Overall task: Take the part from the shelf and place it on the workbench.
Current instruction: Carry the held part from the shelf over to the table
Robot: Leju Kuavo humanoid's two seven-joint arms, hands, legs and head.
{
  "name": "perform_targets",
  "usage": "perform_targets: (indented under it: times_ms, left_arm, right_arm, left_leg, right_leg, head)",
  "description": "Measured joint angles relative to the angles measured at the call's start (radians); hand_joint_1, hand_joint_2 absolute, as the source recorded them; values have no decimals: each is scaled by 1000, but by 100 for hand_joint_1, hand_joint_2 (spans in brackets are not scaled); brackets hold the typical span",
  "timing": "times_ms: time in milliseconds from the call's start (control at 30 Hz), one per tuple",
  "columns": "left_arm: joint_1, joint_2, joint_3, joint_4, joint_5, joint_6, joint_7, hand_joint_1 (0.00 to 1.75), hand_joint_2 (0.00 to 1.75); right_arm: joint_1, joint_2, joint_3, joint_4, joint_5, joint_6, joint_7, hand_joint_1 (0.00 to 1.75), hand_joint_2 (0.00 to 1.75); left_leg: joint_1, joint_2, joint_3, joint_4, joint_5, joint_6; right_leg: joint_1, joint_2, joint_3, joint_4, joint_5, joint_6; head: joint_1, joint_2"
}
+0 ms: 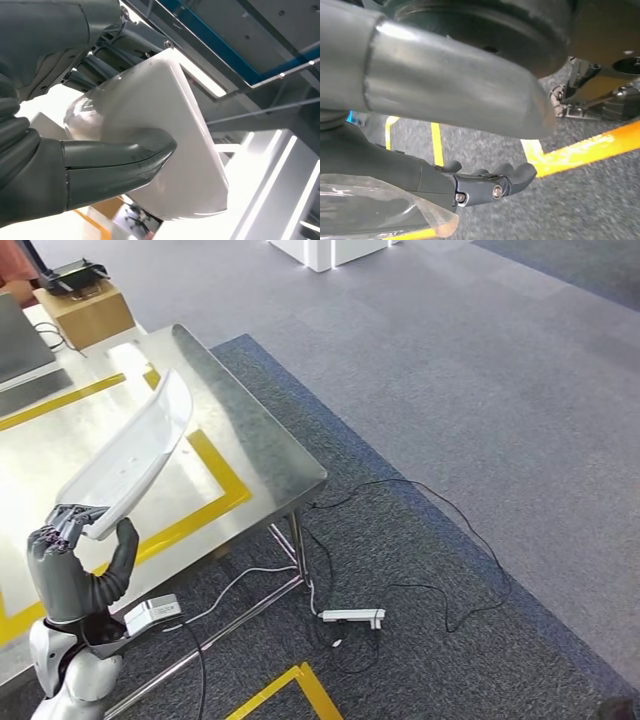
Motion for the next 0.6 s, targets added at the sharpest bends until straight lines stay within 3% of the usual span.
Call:
perform_targets:
  times_ms: [67, 100, 167, 233, 267, 300, 333, 367, 400, 467, 533, 600]
  left_arm:
    - [1, 2, 0, -1, 1, 0, 0, 175, 175]
    - [2, 3, 0, -1, 1, 0, 0, 175, 175]
    - [1, 3, 0, -2, 2, 1, 0, 175, 175]
    - [1, 2, 0, -2, 2, 0, 0, 175, 175]
    - [3, 1, 0, -2, 2, 0, 0, 175, 175]
    - [5, 1, 0, -2, 2, 0, 0, 175, 175]
    - [6, 1, 0, -2, 2, 0, 0, 175, 175]
    - [7, 1, 0, -2, 2, 0, 0, 175, 175]
    - [7, 1, 0, -2, 2, 0, 0, 175, 175]
    - [6, 1, 0, -2, 2, 0, 0, 175, 175]
    - [7, 1, 0, -2, 2, 0, 0, 175, 175]
    - [9, 2, 0, -2, 1, 0, 0, 175, 175]
  right_arm:
    - [-2, 0, 1, 0, 0, 0, 0, 0, 0]
    - [-4, 0, 1, 0, 0, 0, 0, 0, 0]
    - [-8, 0, 1, 0, 0, 0, 0, 0, 0]
    - [-7, 0, 1, 0, -1, 0, 0, 0, 0]
    - [-5, 0, 1, 0, -1, 0, 0, 0, 0]
    - [-4, 0, 1, 0, -1, 0, 0, 0, 0]
    - [-3, 0, 2, 0, -1, 0, 1, 0, 0]
    - [-2, 0, 2, 0, -1, 0, 1, 0, 0]
    - [-1, 0, 2, 0, -2, 0, 1, 0, 0]
    - [-1, 0, 2, 0, -2, 0, 1, 0, 0]
    - [-2, 0, 2, 0, -2, 0, 1, 0, 0]
    - [-2, 0, 2, 0, -2, 0, 1, 0, 0]
  left_leg:
    - [-2, -14, 1, -9, -4, 8]
    - [0, -26, 6, -16, -2, 12]
    - [9, -46, 16, -28, 1, 20]
    - [13, -67, 19, -30, 0, 26]
    - [14, -78, 19, -30, -1, 28]
    - [14, -92, 20, -29, -2, 29]
    - [14, -106, 21, -29, -3, 28]
    - [15, -121, 24, -27, -5, 26]
    - [16, -135, 26, -25, -8, 22]
    - [17, -159, 23, -17, -14, 13]
    - [20, -181, 14, -14, -13, 2]
    - [22, -194, 11, -13, -12, -9]
  right_leg:
    - [2, -21, 8, -6, -5, 11]
    - [2, -15, 11, -5, -10, 17]
    - [0, 34, -8, 43, -41, 26]
    - [-2, 84, -81, 174, -95, 31]
    - [-2, 91, -122, 240, -115, 33]
    - [-2, 93, -151, 279, -116, 34]
    - [-2, 95, -162, 278, -95, 34]
    - [-3, 98, -151, 235, -55, 34]
    - [-5, 114, -127, 164, -9, 34]
    - [-11, 167, -75, 44, 41, 31]
    - [-12, 191, -54, 10, 38, 21]
    - [-12, 167, -46, 4, 38, 9]
  head:
    - [0, 0]
    - [2, 0]
    - [6, 0]
    - [12, 0]
    - [15, 0]
    - [15, 0]
    - [16, 0]
    - [16, 0]
    - [16, 0]
    - [16, 0]
    - [15, 0]
    - [15, 0]
